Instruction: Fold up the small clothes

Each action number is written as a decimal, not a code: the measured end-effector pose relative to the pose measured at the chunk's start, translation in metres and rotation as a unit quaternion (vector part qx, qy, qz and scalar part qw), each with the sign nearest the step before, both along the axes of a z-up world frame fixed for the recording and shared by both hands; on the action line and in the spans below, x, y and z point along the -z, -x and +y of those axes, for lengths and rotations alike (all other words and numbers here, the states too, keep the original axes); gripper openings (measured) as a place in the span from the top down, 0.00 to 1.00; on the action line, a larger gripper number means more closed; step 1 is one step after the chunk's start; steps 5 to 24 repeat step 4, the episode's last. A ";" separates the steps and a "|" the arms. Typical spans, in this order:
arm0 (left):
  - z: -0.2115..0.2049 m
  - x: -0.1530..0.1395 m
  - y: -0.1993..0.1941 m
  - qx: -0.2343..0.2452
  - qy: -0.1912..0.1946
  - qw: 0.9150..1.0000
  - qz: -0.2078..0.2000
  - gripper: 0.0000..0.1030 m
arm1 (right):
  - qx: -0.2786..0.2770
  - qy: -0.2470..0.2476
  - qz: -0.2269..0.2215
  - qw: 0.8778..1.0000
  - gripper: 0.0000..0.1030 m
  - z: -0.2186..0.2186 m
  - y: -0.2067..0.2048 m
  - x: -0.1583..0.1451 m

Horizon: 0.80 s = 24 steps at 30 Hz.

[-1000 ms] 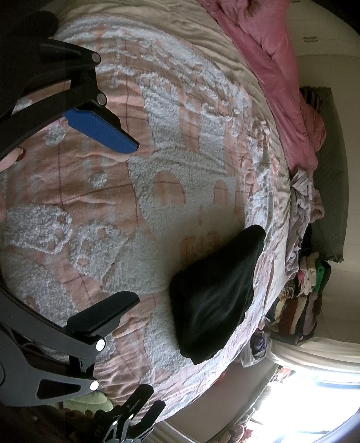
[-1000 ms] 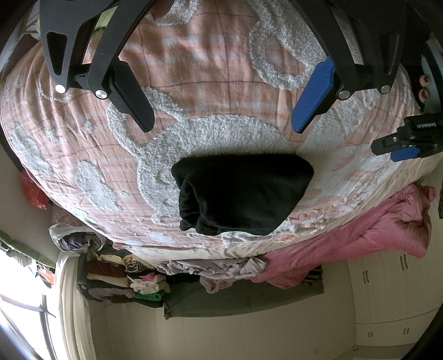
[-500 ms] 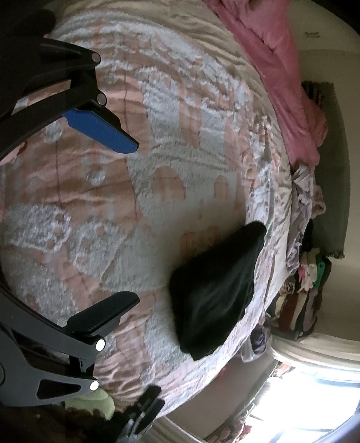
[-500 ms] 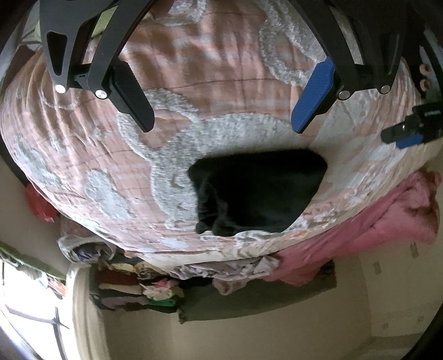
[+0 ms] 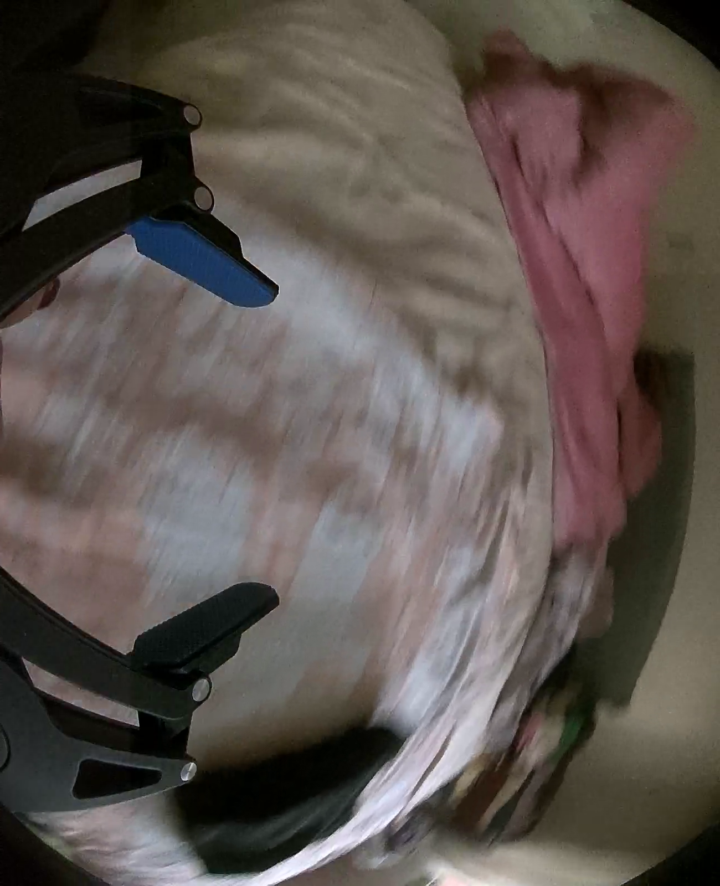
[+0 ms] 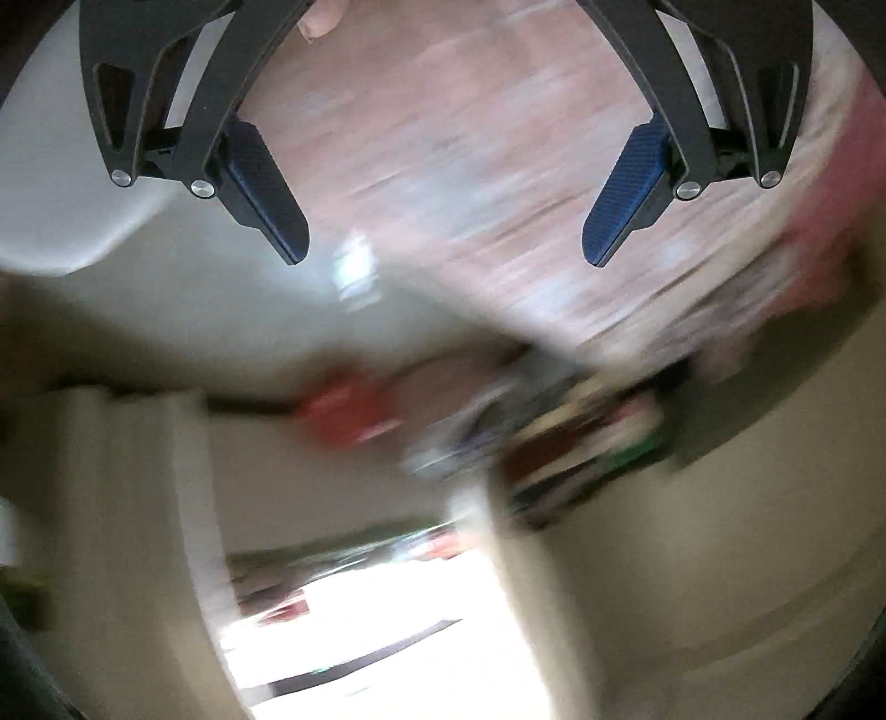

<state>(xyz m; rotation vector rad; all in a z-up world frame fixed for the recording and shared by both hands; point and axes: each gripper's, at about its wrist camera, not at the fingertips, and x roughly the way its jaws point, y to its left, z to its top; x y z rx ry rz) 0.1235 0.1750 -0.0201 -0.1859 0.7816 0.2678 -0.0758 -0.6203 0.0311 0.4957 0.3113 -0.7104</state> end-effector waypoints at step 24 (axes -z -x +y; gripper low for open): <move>0.094 0.015 -0.025 -0.105 -0.041 0.993 0.033 0.09 | 0.150 0.008 0.068 0.986 0.04 -0.085 0.080 0.023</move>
